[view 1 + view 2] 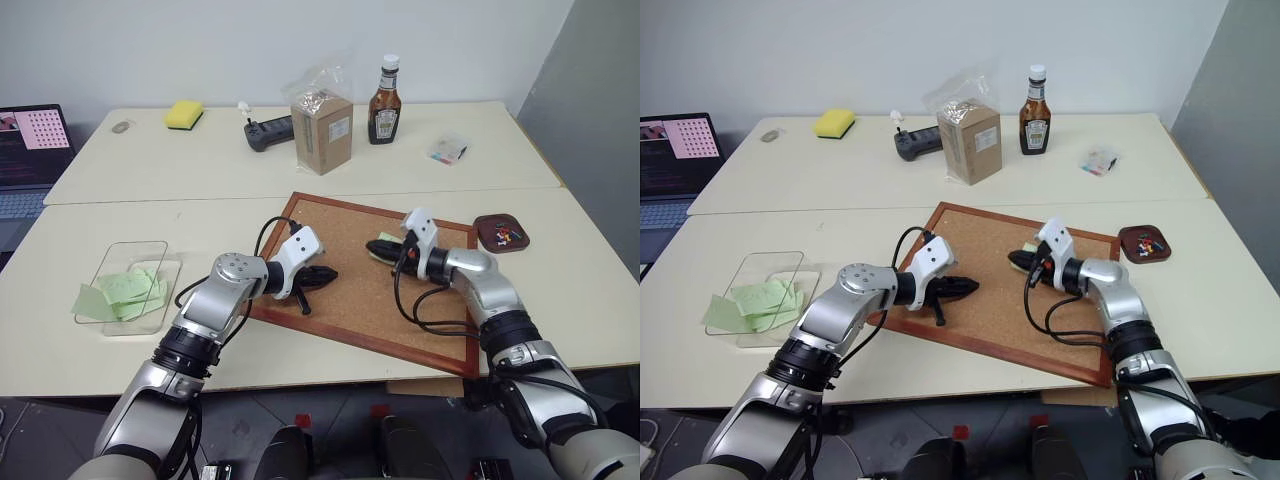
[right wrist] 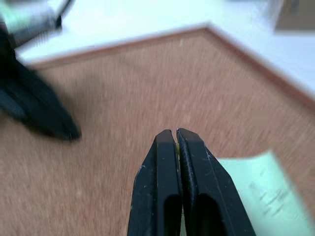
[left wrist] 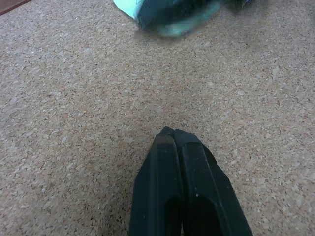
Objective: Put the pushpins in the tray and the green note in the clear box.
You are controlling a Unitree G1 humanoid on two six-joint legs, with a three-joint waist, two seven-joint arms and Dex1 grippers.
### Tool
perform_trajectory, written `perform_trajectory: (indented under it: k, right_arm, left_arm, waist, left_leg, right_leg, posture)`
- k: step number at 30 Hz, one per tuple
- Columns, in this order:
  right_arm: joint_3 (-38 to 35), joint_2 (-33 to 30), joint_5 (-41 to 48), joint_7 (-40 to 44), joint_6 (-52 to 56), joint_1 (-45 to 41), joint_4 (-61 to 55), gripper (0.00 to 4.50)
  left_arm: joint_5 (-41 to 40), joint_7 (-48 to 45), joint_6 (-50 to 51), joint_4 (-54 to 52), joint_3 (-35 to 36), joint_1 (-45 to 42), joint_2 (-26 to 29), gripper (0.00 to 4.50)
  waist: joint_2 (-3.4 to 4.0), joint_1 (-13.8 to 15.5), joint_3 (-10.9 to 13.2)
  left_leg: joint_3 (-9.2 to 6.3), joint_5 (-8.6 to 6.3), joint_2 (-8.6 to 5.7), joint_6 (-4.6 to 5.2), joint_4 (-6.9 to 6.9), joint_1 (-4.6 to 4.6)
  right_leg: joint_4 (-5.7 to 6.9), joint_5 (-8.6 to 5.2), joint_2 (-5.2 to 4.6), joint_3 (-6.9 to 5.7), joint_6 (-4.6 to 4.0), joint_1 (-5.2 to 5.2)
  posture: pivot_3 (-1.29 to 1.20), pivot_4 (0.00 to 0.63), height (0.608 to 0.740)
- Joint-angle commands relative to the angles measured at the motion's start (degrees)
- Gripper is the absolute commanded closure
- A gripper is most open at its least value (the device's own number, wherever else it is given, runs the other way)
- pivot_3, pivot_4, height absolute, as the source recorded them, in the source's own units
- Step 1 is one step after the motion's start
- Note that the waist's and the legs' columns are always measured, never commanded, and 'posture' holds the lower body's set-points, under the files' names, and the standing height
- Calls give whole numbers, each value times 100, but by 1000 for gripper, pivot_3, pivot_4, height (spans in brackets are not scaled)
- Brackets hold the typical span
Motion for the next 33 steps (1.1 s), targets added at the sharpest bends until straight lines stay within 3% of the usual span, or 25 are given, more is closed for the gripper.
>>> perform_trajectory:
  k: [1,8,11,14,20,29,33]
  right_arm:
    - [-275,-89,336,-20,423,-137,-716,4466]
    - [-253,-149,314,-106,572,-67,-1203,4466]
    - [-355,-62,367,-395,740,-55,-1353,4500]
    - [-382,13,494,-514,877,57,-1670,4500]
    - [94,-358,194,115,236,486,-2268,4500]
    - [788,-1134,-685,1099,-2663,602,-2024,4500]
    - [1110,-1426,-982,1477,-4177,546,-1685,4500]
  left_arm:
    - [237,84,190,305,-108,111,50,4500]
    - [-44,194,-52,120,256,131,-104,4500]
    - [-659,290,303,-321,840,110,-356,4028]
    - [-1132,535,691,-626,1332,60,-598,3370]
    - [-2080,558,1628,-861,2037,-44,-694,2343]
    - [-3184,404,2823,-914,2470,-206,-516,495]
    - [-3488,302,3136,-959,2406,-279,-488,12]
  waist:
    - [0,1,0]
    - [0,5,0]
    - [-2,8,5]
    - [-3,16,6]
    - [-3,46,6]
    - [-8,44,12]
    - [-11,47,13]
  left_leg:
    - [-1,0,1,0,0,0]
    - [-2,0,-1,0,0,-1]
    - [-1,0,0,0,0,-5]
    - [-18,1,2,-2,22,-85]
    - [-32,3,-4,-6,28,-143]
    - [-27,10,-6,-17,30,-148]
    - [-22,16,-4,-27,32,-148]
  right_leg:
    - [0,0,0,0,0,0]
    - [-1,0,-2,-2,1,0]
    - [-1,0,-5,-1,1,-4]
    - [12,2,-3,-13,-1,-76]
    - [1,3,-11,-27,-2,-112]
    - [4,2,-8,-28,-1,-121]
    - [7,2,-6,-36,-1,-118]
  posture:
    - [0,150,740]
    - [0,150,740]
    - [0,150,740]
    - [0,150,740]
    - [0,150,740]
    - [0,150,740]
    - [0,150,740]
